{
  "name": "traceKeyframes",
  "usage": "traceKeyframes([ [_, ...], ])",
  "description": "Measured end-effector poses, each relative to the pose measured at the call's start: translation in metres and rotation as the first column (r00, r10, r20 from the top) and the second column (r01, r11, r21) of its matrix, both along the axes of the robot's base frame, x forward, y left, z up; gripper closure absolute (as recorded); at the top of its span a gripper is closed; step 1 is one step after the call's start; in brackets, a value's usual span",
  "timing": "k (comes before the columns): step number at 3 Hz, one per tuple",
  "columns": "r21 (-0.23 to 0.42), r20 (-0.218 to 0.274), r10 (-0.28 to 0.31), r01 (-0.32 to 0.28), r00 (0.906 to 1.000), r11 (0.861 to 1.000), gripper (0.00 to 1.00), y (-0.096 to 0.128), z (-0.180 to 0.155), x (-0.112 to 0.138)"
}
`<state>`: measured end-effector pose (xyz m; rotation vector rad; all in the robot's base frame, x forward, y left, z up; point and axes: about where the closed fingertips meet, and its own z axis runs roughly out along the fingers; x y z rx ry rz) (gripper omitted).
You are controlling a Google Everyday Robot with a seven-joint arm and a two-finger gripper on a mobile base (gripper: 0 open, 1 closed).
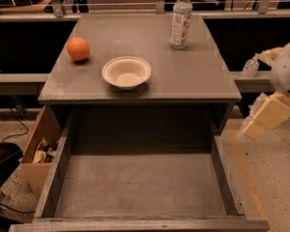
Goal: Place blue plastic bottle into top drawer
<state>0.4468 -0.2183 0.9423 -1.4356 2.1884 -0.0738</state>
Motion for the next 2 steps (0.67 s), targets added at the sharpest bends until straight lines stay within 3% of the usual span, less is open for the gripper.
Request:
traceKeyframes([
  [1, 0.223, 0.058, -0.055, 0.041, 0.9968, 0.974, 0.00, -0.002, -0.049, 0.034],
  [2, 0.391, 0.214, -0.090, -0.001, 0.9728, 0.920, 0.00, -0.004, -0.050, 0.101],
])
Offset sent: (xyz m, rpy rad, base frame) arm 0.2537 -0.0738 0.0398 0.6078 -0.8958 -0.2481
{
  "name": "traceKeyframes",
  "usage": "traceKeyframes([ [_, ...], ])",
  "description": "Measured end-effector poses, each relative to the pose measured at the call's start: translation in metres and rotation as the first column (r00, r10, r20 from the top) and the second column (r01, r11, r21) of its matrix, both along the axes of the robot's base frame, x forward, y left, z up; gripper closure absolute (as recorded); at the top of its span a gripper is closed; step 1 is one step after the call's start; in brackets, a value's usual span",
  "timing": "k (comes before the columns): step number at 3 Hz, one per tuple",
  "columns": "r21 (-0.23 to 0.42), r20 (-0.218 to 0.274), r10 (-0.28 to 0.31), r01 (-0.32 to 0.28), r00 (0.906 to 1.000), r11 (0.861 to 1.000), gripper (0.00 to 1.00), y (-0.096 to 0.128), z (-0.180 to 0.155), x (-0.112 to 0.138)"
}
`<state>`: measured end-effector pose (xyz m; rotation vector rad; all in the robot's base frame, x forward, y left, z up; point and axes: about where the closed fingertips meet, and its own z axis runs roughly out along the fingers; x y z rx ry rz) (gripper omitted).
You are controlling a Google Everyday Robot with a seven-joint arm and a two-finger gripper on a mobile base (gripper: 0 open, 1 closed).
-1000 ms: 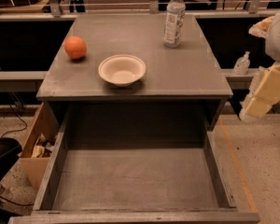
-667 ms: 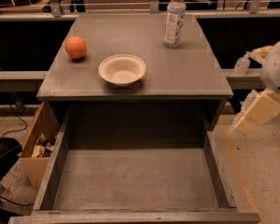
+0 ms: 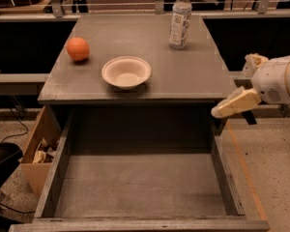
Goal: Place blue plastic bottle into top drawer
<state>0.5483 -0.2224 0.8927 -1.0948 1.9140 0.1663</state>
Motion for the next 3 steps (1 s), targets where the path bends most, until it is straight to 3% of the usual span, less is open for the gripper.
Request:
traceKeyframes([
  [1, 0.138, 0.208, -0.058, 0.029, 0.9765, 0.990, 0.00, -0.014, 0.026, 0.065],
  [2, 0.261, 0.396, -0.173, 0.070, 0.9020, 0.963, 0.00, -0.039, 0.060, 0.122],
  [3, 0.280, 0.444, -0.210, 0.088, 0.8709, 0.956, 0.00, -0.043, 0.069, 0.138],
])
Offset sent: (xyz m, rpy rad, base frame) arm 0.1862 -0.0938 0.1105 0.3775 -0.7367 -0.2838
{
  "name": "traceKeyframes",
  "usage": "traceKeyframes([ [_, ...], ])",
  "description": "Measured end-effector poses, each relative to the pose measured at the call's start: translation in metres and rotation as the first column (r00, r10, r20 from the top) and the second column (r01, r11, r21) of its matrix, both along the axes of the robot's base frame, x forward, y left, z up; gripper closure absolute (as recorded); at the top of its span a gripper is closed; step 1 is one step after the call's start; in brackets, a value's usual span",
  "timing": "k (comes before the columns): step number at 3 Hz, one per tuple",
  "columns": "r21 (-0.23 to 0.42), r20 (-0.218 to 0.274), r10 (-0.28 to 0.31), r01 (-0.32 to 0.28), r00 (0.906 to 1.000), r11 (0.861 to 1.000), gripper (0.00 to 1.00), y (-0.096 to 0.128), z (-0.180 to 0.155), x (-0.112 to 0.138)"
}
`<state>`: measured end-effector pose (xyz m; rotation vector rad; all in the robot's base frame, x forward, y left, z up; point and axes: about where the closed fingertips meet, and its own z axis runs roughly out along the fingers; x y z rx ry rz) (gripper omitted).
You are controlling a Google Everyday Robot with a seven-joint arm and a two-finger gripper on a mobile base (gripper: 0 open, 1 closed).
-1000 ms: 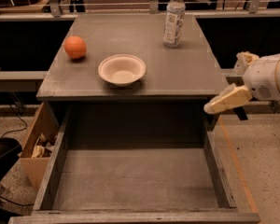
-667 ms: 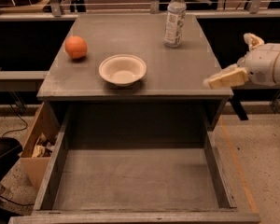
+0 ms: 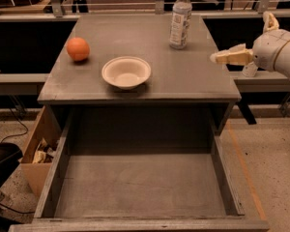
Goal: Place blue plastic bottle into top drawer
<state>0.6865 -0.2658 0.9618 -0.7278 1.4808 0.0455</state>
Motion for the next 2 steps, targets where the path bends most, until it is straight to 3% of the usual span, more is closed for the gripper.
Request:
traceKeyframes([
  [1, -0.001, -0.006, 0.006, -0.006, 1.0000, 1.000, 0.00, 0.002, -0.001, -0.001],
  [2, 0.065, -0.026, 0.036, -0.034, 0.9990, 0.997, 0.00, 0.003, 0.004, 0.015],
])
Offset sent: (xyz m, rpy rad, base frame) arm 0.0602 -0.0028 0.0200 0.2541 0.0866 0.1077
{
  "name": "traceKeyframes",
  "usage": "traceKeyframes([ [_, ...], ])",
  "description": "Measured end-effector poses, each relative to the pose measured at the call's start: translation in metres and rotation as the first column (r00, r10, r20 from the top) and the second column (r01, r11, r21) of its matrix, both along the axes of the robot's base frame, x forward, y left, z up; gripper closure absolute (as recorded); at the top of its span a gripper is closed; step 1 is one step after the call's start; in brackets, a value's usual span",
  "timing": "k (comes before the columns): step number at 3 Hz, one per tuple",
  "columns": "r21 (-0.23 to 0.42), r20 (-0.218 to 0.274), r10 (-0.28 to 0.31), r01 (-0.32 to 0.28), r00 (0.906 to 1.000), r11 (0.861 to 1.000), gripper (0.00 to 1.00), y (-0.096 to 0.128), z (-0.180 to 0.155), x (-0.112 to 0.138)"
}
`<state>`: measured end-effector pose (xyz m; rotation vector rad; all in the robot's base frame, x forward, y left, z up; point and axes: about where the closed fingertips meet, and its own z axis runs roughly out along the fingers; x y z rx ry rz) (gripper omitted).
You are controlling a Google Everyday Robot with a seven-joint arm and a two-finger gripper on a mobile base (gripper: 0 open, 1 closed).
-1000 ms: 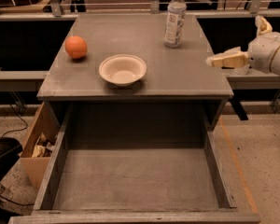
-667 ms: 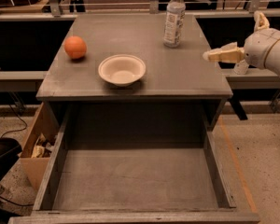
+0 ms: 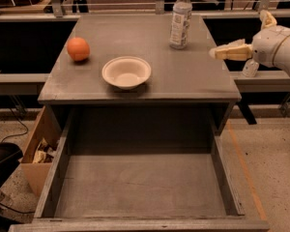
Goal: Place blue plastic bottle into top drawer
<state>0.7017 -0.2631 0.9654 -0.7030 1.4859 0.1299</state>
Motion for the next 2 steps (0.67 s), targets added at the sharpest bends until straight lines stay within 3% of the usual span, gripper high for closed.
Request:
traceKeyframes([
  [1, 0.112, -0.038, 0.040, -0.035, 0.9985, 0.993, 0.00, 0.000, 0.007, 0.036],
  [2, 0.169, -0.067, 0.060, -0.048, 0.9959, 0.985, 0.00, -0.001, 0.016, 0.067],
])
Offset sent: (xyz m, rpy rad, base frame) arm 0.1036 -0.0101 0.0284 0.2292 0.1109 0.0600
